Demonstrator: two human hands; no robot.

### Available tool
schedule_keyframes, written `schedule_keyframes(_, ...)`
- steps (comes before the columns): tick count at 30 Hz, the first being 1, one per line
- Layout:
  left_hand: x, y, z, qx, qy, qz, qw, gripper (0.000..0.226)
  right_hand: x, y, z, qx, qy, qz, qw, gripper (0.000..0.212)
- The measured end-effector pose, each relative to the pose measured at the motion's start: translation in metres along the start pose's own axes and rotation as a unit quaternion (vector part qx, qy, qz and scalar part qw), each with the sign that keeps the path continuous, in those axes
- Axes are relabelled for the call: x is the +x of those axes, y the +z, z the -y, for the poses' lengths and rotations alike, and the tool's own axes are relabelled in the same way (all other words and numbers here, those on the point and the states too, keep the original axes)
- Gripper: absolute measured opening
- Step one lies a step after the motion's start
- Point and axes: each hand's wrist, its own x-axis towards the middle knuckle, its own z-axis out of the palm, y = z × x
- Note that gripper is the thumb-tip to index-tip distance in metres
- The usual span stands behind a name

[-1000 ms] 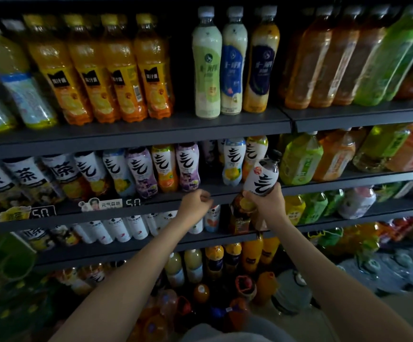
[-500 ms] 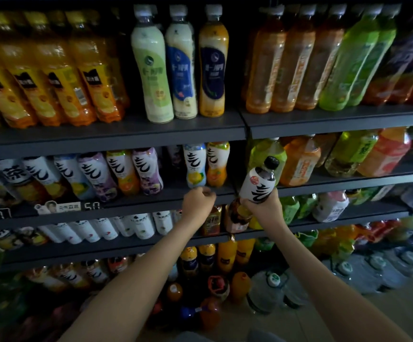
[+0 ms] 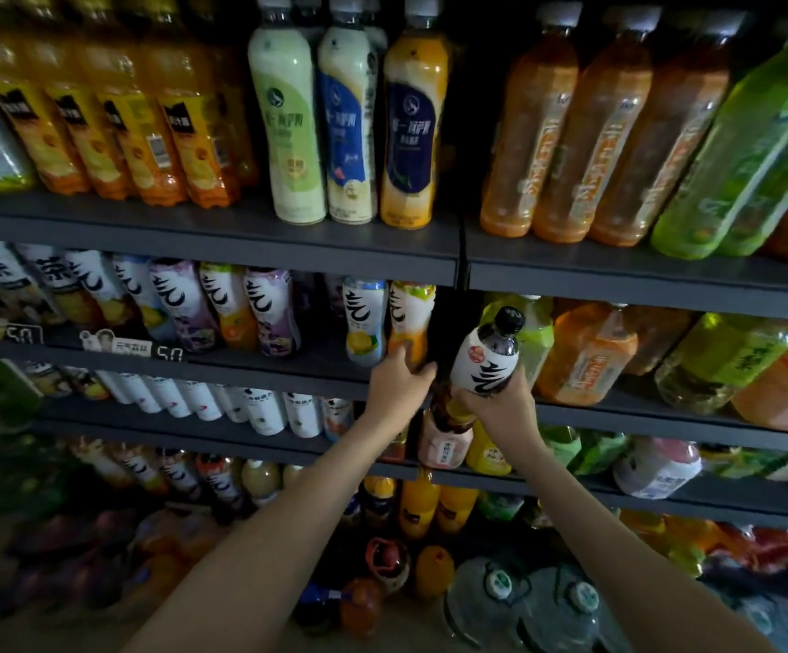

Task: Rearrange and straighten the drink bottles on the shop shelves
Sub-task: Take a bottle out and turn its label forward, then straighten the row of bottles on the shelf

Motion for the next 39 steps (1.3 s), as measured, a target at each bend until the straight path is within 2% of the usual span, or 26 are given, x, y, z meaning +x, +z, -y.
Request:
schedule_keyframes(3,0.019,0.016,0.01,-0.002,0.056,-0.111,0.992,0.041,0.009,0.004,-0.011,0.02,-0.002,-0.01,1.0,0.062)
schedule_keyframes(5,0.031,0.029,0.018,-0.017,0.088,-0.159,0.983,0.038,0.014,0.005,-0.02,0.027,-0.009,-0.022,0.999,0.062)
schedule_keyframes(10,0.046,0.068,0.031,-0.097,0.098,-0.2,0.97,0.061,0.019,0.003,-0.038,0.02,-0.028,-0.041,0.999,0.062)
schedule_keyframes(12,0.054,0.077,0.035,-0.109,0.111,-0.224,0.962,0.061,0.019,0.001,-0.042,0.013,-0.033,-0.039,0.999,0.064)
schedule_keyframes(16,0.068,0.085,0.032,-0.145,0.061,-0.259,0.953,0.059,0.021,-0.003,-0.049,-0.003,-0.039,-0.034,0.999,0.065)
schedule_keyframes(18,0.072,0.087,0.032,-0.131,0.053,-0.274,0.951,0.066,0.022,-0.005,-0.052,-0.008,-0.038,-0.031,0.999,0.065)
schedule_keyframes(21,0.073,0.082,0.03,-0.091,0.019,-0.258,0.962,0.08,0.021,-0.009,-0.052,-0.006,-0.045,-0.028,0.999,0.063)
schedule_keyframes(25,0.072,0.074,0.024,-0.067,-0.002,-0.231,0.971,0.062,0.018,-0.01,-0.045,-0.006,-0.054,-0.037,0.998,0.065)
schedule_keyframes(27,0.068,0.068,0.027,-0.102,0.018,-0.213,0.972,0.061,0.014,-0.008,-0.041,-0.003,-0.067,-0.046,0.997,0.066)
schedule_keyframes(31,0.038,0.051,0.046,-0.205,0.109,-0.167,0.958,0.05,0.007,0.001,-0.032,0.027,-0.089,-0.061,0.994,0.062)
schedule_keyframes(35,0.01,0.019,0.077,-0.171,0.152,-0.156,0.961,0.048,0.007,0.02,-0.024,0.069,-0.105,-0.066,0.99,0.062)
schedule_keyframes(39,0.005,-0.018,0.102,-0.123,0.111,-0.158,0.973,0.06,0.02,0.049,-0.023,0.075,-0.103,-0.048,0.991,0.06)
